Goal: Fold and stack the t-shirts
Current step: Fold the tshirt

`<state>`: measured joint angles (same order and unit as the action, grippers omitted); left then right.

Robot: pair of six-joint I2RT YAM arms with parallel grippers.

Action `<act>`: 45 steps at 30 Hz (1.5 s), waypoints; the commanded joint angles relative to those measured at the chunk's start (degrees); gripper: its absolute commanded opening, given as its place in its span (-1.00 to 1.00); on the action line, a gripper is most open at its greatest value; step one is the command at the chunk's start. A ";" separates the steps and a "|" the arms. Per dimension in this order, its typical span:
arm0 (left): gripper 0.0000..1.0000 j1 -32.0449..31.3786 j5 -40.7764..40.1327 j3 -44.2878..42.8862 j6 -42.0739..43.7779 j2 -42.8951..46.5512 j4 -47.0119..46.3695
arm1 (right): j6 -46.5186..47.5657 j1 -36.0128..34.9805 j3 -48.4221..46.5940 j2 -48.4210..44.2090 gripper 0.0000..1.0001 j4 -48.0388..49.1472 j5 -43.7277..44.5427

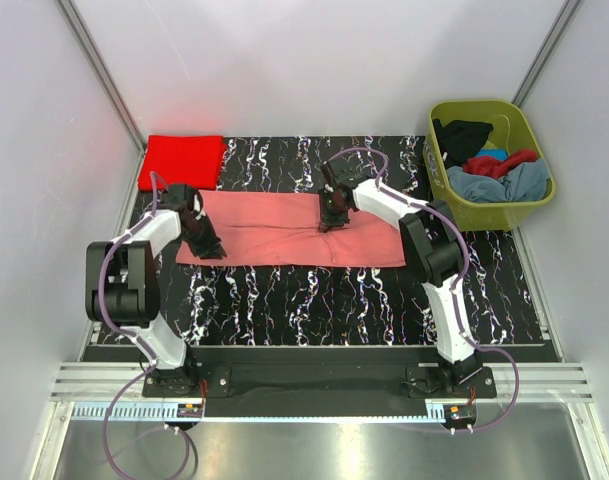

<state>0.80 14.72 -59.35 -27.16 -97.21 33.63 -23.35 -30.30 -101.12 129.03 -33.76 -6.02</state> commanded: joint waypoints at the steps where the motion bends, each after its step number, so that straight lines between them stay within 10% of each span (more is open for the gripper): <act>1: -0.53 0.35 -0.48 -2.61 1.84 5.96 0.82 | -0.37 0.25 1.01 -7.73 -0.49 -1.22 -2.77; 6: -0.42 0.52 -0.57 -5.59 1.85 6.51 0.91 | -2.65 0.51 1.63 -13.53 0.11 -8.15 -0.84; 11: -0.46 1.83 0.75 -7.44 0.97 0.63 0.65 | -10.65 4.19 10.30 -20.65 0.27 -8.08 -0.31; 19: -0.49 9.47 -0.47 -5.69 1.40 -5.97 -0.05 | -15.84 14.74 26.38 -25.05 -0.31 -1.59 -1.36; 41: -0.48 10.90 3.30 -4.53 -1.76 3.52 0.21 | -14.17 18.01 25.80 -27.78 -0.22 -3.33 1.46; 45: -0.54 6.86 2.34 -7.18 -0.79 -1.47 0.04 | -17.86 16.16 24.05 -25.68 -0.64 -3.16 -0.74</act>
<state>10.15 16.10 -63.77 -27.88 -95.83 34.68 -37.56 -12.21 -74.24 104.38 -37.15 -4.60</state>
